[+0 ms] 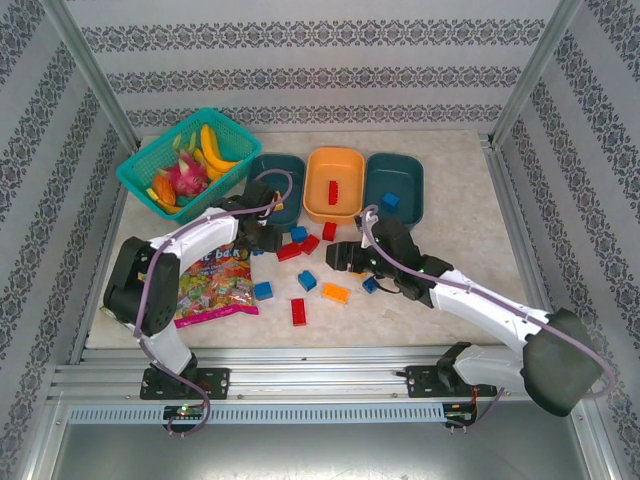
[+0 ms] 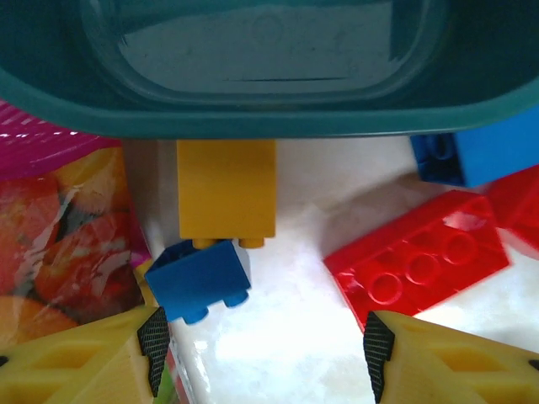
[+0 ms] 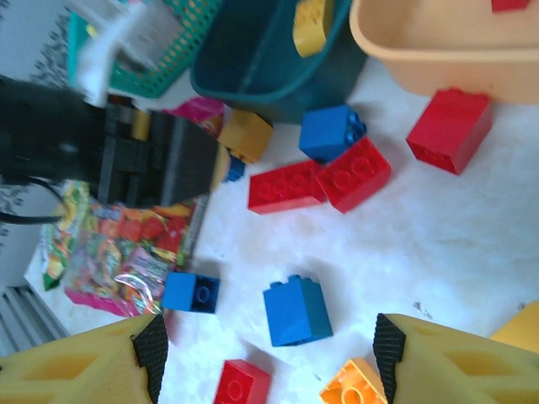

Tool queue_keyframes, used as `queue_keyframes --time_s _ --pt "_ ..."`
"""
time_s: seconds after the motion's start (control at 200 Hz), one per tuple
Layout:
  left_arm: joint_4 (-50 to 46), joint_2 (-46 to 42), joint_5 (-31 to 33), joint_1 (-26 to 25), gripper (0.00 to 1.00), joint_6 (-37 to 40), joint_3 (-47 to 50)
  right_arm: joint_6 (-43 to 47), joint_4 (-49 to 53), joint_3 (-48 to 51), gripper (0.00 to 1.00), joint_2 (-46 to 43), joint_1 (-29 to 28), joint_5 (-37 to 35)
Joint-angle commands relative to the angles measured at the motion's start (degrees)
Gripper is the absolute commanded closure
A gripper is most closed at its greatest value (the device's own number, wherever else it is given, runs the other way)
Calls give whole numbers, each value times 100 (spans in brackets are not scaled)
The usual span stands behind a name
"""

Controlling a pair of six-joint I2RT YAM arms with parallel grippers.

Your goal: Sort the legos into containers by color

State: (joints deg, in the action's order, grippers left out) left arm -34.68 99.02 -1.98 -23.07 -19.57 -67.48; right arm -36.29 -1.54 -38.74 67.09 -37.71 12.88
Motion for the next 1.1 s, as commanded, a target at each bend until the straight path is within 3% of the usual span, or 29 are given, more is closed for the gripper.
queue_keyframes --time_s 0.0,0.634,0.914,1.094 --pt "298 170 183 118 36 353 -163 -121 -427 77 32 -226 18 -132" --pt "585 969 461 136 47 692 -509 -250 -330 -36 32 -61 238 108" --pt "628 980 532 118 67 674 -593 -294 -303 -81 32 -10 238 109" --pt "472 626 567 -49 68 538 -397 -295 -238 -81 32 -83 239 46"
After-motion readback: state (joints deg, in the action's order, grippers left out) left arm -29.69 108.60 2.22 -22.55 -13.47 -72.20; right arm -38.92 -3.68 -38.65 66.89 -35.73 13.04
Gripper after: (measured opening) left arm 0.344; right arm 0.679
